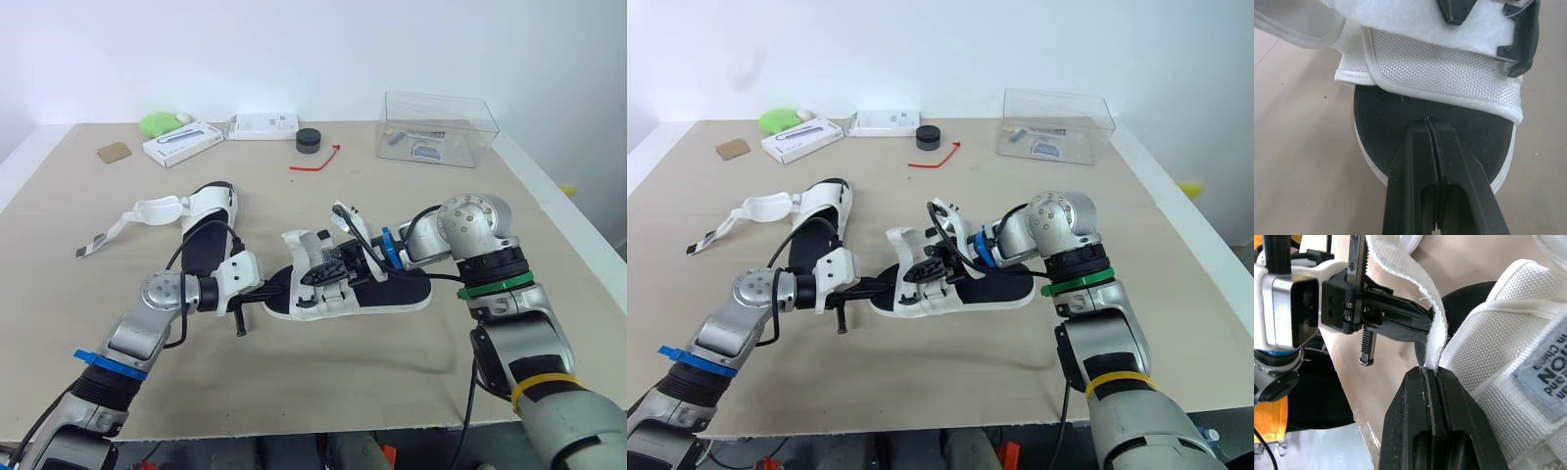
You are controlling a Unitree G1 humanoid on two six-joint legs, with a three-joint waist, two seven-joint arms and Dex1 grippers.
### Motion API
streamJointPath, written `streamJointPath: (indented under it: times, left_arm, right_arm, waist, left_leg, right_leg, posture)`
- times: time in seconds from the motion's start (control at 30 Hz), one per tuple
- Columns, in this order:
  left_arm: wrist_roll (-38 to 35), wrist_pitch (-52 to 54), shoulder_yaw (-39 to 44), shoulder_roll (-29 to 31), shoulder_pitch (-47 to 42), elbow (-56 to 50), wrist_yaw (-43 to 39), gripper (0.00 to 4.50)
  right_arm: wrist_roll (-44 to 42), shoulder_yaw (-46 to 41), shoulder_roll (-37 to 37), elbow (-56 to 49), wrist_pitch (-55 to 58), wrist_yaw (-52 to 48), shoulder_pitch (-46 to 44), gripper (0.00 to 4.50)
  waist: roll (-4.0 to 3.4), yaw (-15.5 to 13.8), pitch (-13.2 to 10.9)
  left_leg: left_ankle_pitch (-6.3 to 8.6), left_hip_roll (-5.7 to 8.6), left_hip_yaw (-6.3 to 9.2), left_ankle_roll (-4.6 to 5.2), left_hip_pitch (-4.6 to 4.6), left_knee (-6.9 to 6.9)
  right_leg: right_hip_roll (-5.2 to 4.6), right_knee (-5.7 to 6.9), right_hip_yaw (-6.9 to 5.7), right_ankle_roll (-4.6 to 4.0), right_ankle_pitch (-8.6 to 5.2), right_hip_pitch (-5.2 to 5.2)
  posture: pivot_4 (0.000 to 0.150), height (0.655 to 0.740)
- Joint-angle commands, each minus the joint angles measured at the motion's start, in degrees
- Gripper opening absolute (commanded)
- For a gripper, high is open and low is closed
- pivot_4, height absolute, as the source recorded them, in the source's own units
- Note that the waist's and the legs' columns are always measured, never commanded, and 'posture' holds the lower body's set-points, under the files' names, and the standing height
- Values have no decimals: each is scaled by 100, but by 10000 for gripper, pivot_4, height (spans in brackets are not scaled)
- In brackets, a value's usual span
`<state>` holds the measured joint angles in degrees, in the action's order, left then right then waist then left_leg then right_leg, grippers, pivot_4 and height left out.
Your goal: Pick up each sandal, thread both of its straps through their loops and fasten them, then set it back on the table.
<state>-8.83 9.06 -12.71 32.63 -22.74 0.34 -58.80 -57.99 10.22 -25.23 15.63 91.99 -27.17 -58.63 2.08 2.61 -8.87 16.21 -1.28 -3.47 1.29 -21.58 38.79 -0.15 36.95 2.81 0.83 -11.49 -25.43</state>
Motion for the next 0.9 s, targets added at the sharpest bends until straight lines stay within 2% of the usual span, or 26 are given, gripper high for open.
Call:
streamJointPath:
  times: [0.03,0.2,0.3,0.43,0.77,0.9]
  left_arm:
    - [182,119,-82,100,127,161,19,0]
    - [180,104,-84,90,123,181,23,0]
    - [181,98,-93,78,110,198,23,0]
    - [180,96,-98,72,107,204,16,0]
    - [179,98,-116,57,109,196,4,0]
    - [180,104,-107,67,136,172,15,0]
  right_arm:
    - [-116,114,-172,-671,51,-107,98,638]
    - [18,133,-229,-1074,51,-160,245,638]
    - [142,118,-251,-1206,51,-260,271,9547]
    - [319,-132,-103,-1062,34,-294,93,27156]
    - [1012,-270,176,-344,-350,-480,-409,27156]
    - [1214,-262,265,-190,-446,-613,-494,15411]
  waist:
    - [0,0,0]
    - [0,-1,0]
    - [0,-1,0]
    - [0,-1,0]
    - [-1,-1,0]
    - [-1,-1,-1]
  left_leg:
    - [0,0,1,0,0,-1]
    - [1,1,5,1,-3,-2]
    - [1,2,6,1,-3,-2]
    - [1,2,9,1,-1,-2]
    - [-1,2,8,1,1,-2]
    - [-1,2,8,1,-1,-3]
  right_leg:
    - [0,0,0,0,-1,0]
    - [-2,-2,-3,-1,-3,0]
    - [-3,-3,-4,2,-5,0]
    - [-2,-2,-5,3,-5,1]
    - [-2,-1,-8,-2,-4,1]
    - [-4,-1,-8,-11,1,0]
  posture:
    - [1500,7261]
    - [1500,7261]
    - [1500,7261]
    - [1500,7261]
    - [1500,7261]
    - [1500,7261]
